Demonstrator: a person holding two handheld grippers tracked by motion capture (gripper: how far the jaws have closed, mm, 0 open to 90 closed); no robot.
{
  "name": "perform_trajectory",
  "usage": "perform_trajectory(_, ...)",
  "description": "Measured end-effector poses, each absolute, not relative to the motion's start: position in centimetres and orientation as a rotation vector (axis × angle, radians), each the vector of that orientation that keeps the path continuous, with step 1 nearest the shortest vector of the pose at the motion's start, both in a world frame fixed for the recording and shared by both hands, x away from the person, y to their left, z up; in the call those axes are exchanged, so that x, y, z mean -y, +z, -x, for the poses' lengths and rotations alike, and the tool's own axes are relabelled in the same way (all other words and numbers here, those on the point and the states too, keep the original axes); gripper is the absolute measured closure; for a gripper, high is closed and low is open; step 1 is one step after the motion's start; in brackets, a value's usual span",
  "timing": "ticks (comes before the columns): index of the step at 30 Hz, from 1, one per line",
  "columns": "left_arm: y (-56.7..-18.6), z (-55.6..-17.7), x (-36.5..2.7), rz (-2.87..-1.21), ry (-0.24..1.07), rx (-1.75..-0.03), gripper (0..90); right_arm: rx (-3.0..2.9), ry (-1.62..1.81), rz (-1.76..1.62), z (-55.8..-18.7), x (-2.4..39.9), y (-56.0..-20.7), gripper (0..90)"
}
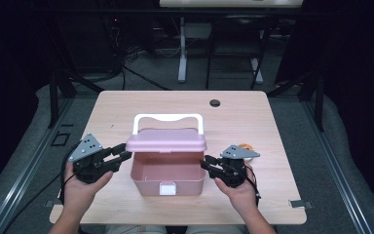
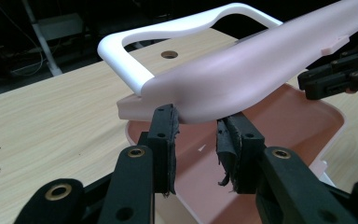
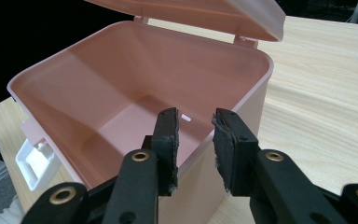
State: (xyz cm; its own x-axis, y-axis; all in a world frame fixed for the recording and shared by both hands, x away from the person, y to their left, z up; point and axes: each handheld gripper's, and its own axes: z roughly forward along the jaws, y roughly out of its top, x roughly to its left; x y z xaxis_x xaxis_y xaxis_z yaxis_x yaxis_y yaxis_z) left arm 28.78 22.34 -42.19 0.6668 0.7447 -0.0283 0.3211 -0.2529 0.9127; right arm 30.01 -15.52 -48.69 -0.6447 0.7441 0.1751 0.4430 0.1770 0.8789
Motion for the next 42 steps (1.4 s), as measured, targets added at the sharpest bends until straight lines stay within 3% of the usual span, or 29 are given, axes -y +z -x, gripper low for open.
perform_trajectory(42,-39.7,-31.5,-21.8,-1.806,0.564,-0.863,66.8,-2.151,1.451,-1.121,-29.6,15.5,-49.5,71.7)
